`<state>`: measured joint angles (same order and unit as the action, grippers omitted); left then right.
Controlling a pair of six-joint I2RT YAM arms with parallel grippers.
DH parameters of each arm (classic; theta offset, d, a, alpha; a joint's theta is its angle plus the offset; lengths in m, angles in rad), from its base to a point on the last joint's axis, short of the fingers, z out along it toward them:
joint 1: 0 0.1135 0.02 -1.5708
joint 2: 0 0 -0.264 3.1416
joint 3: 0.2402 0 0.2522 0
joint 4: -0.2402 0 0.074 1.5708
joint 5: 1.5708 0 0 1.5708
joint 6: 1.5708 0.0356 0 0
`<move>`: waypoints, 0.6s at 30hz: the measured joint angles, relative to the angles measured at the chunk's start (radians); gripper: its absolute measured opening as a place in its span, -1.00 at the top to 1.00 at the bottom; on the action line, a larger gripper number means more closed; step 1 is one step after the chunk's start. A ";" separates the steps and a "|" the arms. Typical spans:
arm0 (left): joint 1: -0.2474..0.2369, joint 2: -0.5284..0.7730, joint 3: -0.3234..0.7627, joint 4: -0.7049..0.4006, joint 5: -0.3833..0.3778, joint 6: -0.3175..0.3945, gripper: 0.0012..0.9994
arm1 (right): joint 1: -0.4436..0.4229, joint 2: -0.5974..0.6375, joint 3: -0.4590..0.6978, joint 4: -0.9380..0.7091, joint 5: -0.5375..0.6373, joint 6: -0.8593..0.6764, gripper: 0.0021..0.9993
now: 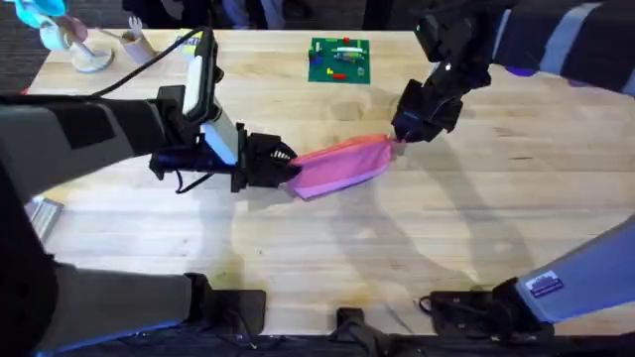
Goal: Unzip the bag, pick up the pens from the table one at a time and place them inside, then zip the bag closed.
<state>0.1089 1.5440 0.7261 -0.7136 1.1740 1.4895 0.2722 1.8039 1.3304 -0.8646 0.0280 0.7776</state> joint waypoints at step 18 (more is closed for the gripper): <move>0.011 0.000 -0.004 -0.012 -0.029 0.000 0.92 | -0.053 -0.186 0.052 -0.049 0.197 -0.336 -0.99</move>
<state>0.1204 1.5440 0.7223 -0.7258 1.1446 1.4899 0.2195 1.6174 1.3820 -0.9135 0.2249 0.4417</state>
